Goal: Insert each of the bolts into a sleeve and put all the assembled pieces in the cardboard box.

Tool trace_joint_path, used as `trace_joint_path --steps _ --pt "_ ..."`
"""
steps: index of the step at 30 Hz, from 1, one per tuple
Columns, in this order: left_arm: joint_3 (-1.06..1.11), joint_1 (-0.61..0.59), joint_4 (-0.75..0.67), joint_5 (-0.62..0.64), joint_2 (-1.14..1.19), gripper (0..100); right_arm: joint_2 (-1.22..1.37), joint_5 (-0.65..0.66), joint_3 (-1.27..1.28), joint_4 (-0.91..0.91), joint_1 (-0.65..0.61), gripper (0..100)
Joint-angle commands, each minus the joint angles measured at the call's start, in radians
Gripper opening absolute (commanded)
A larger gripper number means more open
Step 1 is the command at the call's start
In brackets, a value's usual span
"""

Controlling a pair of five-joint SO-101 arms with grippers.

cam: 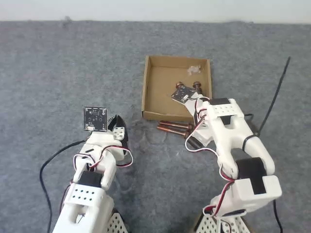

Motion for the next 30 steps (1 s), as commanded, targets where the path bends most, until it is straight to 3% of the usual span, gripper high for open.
trace_joint_path --steps 1,6,9,18,23,27,30 --pt "-0.01 -0.003 -0.029 -0.008 -0.021 1 0.001 0.014 -0.014 -0.005 -0.013 13.5" --pt "-0.01 -0.003 -0.029 -0.008 -0.021 1 -0.001 0.009 -0.014 -0.008 -0.01 0.0" --pt "-0.01 -0.003 -0.029 -0.008 -0.021 1 -0.007 -0.009 -0.008 -0.001 -0.001 0.6" --pt "-0.01 -0.003 -0.029 -0.008 -0.021 1 -0.088 -0.308 0.031 -0.012 0.151 0.6" --pt "-0.012 -0.003 -0.028 -0.009 -0.021 1 -0.272 -0.451 0.198 -0.065 0.223 0.6" --pt "-0.03 -0.003 -0.006 -0.012 -0.015 1 -0.464 -0.493 0.351 -0.067 0.266 0.6" --pt "-0.073 -0.005 0.081 -0.107 -0.015 1 -0.59 -0.497 0.454 -0.071 0.32 0.6"
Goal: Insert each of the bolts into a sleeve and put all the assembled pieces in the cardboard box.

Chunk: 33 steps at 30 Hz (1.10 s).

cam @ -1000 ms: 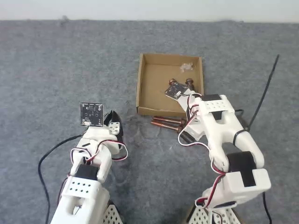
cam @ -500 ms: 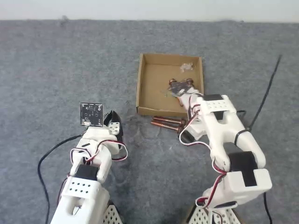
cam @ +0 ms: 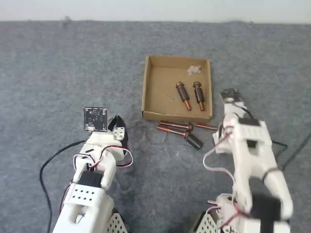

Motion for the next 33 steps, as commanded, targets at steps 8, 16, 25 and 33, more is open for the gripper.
trace_joint_path --steps 8,16,25,33 --pt "-0.183 -0.005 0.23 -0.175 -0.012 1 -0.254 -0.015 0.158 -0.094 0.328 0.6" --pt "-0.492 0.126 0.448 -0.157 0.213 1 -0.188 -0.017 0.157 -0.131 0.427 0.6" --pt "-0.935 0.494 0.566 -0.368 0.756 1 -0.185 -0.017 0.157 -0.133 0.43 0.6" --pt "-1.171 0.632 0.566 -0.608 1.083 13 -0.177 -0.017 0.157 -0.147 0.427 0.6"
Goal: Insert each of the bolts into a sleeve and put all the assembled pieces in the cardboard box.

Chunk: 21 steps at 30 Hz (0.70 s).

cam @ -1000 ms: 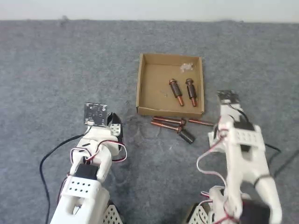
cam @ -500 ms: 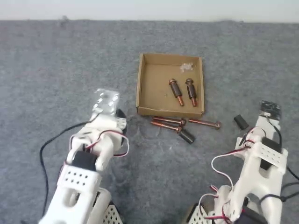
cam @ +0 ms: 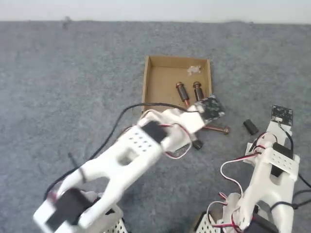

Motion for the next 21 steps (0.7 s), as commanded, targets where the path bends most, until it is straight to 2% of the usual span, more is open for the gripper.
trace_joint_path --steps 1,5,8,21 --pt "-0.15 0.031 0.003 -0.155 0.155 14 0.001 -0.009 -0.011 -0.019 0.018 0.6" --pt "-0.248 0.031 0.008 -0.333 0.299 13 0.001 -0.009 -0.012 -0.021 0.018 0.6" --pt "-0.323 0.038 0.008 -0.393 0.388 13 0.001 -0.009 -0.012 -0.033 0.016 0.6" --pt "-0.602 0.058 0.009 -0.394 0.608 13 0.002 -0.009 -0.012 -0.039 0.015 0.6"
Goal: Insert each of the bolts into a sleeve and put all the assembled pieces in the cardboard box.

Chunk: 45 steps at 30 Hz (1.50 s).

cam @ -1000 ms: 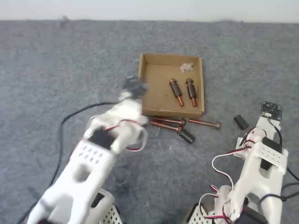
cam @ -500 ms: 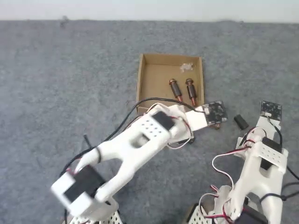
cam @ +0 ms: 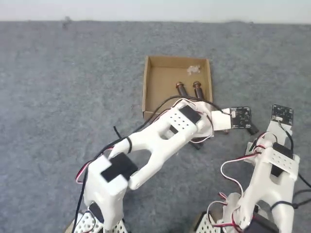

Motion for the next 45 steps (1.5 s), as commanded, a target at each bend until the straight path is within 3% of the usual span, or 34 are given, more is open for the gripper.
trace_joint_path --steps 1,7,22,27,41,45 --pt "-0.111 0.031 0.009 -0.008 0.035 13 -0.004 -0.009 -0.012 -0.021 0.013 0.6" --pt "-0.249 0.08 0.021 -0.006 0.167 13 -0.004 -0.008 -0.012 -0.021 0.013 0.6" --pt "-0.805 0.072 0.373 -0.008 0.502 12 -0.004 -0.002 -0.011 -0.019 -0.01 0.6" --pt "-0.975 0.077 0.476 -0.008 0.598 2 -0.004 -0.002 -0.011 -0.021 -0.012 0.6" --pt "-1.234 0.098 0.707 -0.005 0.712 1 -0.004 0.0 -0.011 -0.022 -0.013 0.6" --pt "-1.356 0.138 0.824 0.098 0.709 1 -0.004 0.0 -0.011 -0.024 -0.013 0.6"
